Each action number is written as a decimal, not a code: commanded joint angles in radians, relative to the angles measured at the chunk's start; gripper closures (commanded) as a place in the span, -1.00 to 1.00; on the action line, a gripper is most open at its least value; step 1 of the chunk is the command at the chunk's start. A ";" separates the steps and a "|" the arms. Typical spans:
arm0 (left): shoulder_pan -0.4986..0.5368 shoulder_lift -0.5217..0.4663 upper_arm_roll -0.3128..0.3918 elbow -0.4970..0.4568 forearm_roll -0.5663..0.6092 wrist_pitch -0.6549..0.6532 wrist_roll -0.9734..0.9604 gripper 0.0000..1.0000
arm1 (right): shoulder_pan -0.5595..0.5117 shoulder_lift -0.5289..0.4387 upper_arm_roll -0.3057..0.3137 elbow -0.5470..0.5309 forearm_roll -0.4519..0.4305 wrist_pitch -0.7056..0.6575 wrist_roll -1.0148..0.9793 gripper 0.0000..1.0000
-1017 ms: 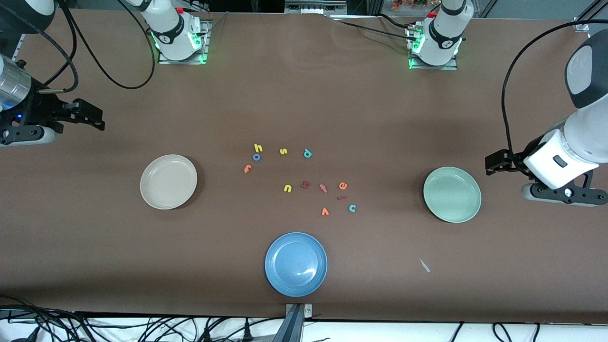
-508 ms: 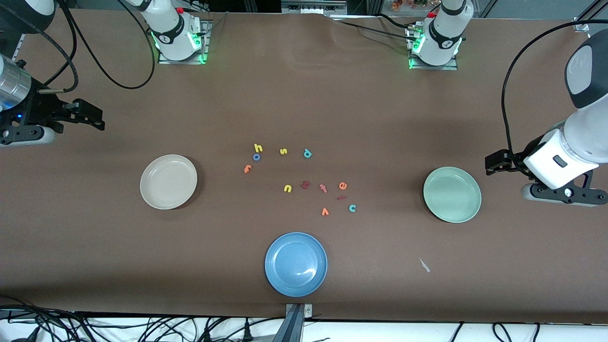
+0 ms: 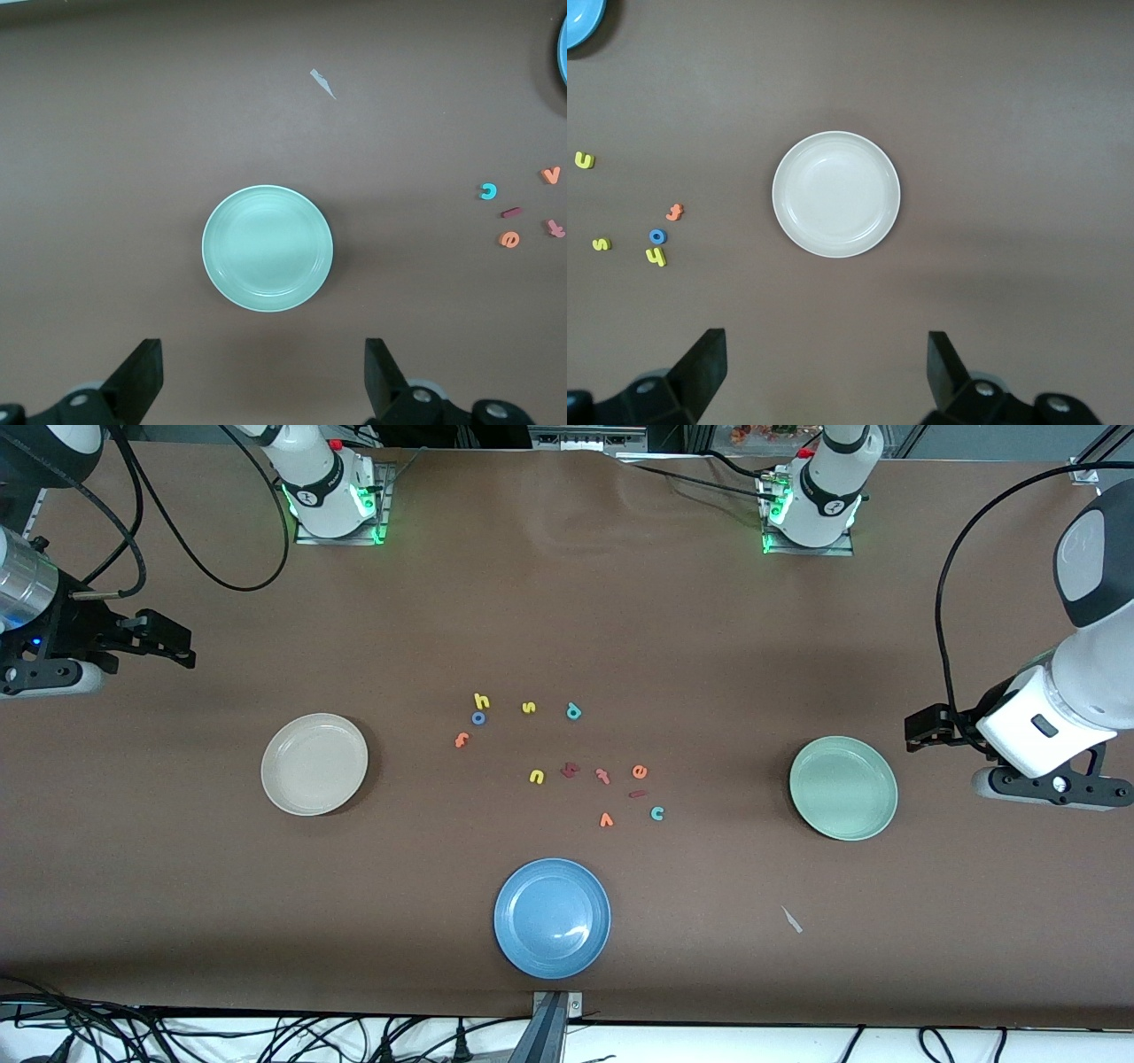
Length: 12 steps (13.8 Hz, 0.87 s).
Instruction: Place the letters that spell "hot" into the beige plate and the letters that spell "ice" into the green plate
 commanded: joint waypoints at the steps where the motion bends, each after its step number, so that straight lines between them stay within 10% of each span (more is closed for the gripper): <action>1: -0.003 -0.020 0.005 -0.019 -0.017 -0.006 0.022 -1.00 | 0.000 0.009 0.000 0.027 -0.003 -0.017 0.014 -1.00; 12: 0.009 -0.013 0.008 -0.028 -0.044 -0.005 0.025 -1.00 | 0.000 0.009 0.002 0.027 -0.003 -0.017 0.014 -1.00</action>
